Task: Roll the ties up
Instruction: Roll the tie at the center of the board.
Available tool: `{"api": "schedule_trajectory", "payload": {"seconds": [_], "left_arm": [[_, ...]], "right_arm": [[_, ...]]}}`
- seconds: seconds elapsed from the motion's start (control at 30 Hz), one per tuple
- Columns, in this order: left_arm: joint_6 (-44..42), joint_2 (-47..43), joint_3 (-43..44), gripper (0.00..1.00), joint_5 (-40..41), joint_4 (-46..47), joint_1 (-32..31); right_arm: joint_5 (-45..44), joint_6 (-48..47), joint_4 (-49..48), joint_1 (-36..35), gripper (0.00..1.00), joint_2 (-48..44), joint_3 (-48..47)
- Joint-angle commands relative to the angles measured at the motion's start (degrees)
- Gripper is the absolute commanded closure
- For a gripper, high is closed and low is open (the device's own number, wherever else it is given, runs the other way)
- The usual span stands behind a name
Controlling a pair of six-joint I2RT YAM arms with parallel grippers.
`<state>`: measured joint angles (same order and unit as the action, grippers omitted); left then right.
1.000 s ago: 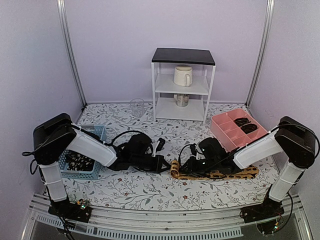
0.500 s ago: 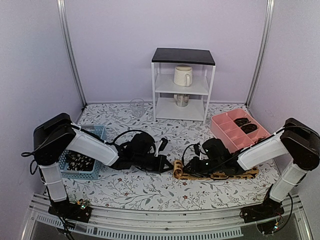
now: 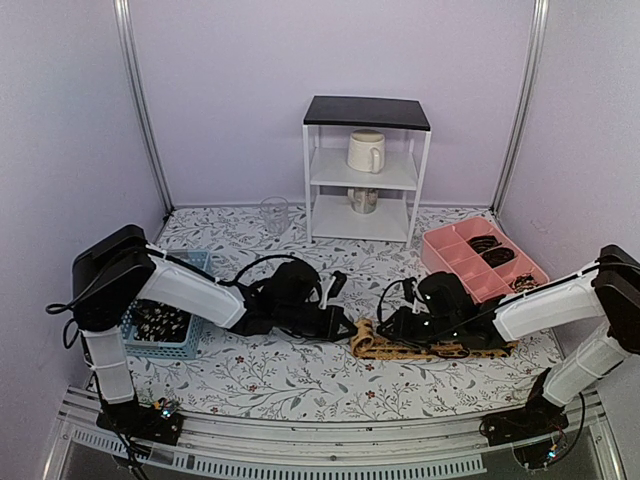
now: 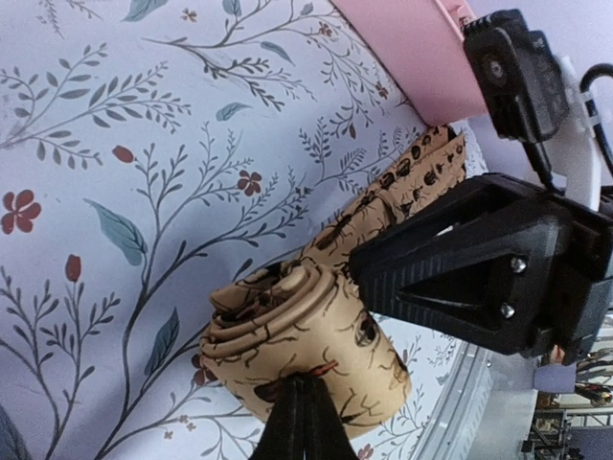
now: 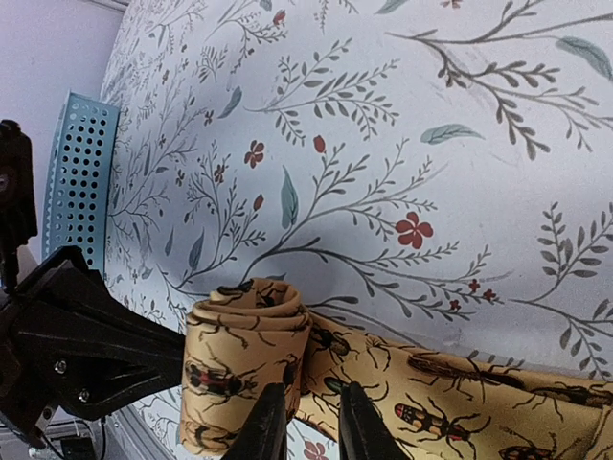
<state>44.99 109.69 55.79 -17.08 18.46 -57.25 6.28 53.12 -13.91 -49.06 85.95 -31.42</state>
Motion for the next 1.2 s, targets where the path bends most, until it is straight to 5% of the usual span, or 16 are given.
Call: {"api": "schedule_trajectory", "payload": {"seconds": [0.0,0.2,0.67,0.83,1.03,1.17], "left_arm": [[-1.2,1.7,2.3,1.00,-0.2,-0.9,-1.1],[-1.4,5.3,4.7,1.00,-0.7,-0.5,-2.0],[-3.7,6.0,6.7,0.99,0.1,0.1,-2.3],[-11.5,-0.3,5.6,0.74,3.5,-3.3,-2.1],[-32.2,-6.7,6.9,0.47,15.0,-14.2,-1.5],[-44.5,-6.7,5.6,0.40,15.4,-13.9,-1.4]], "right_arm": [[-3.5,-0.5,2.7,0.3,0.77,-4.9,1.6],[-1.3,0.1,2.5,1.2,0.65,-7.2,2.2],[4.6,0.9,-3.5,2.8,0.65,-1.7,3.3],[4.5,0.9,-3.7,3.0,0.72,0.4,3.3],[5.9,1.1,-6.8,3.2,0.79,1.9,4.5],[6.0,1.6,-7.5,3.2,0.80,2.5,4.8]]}}
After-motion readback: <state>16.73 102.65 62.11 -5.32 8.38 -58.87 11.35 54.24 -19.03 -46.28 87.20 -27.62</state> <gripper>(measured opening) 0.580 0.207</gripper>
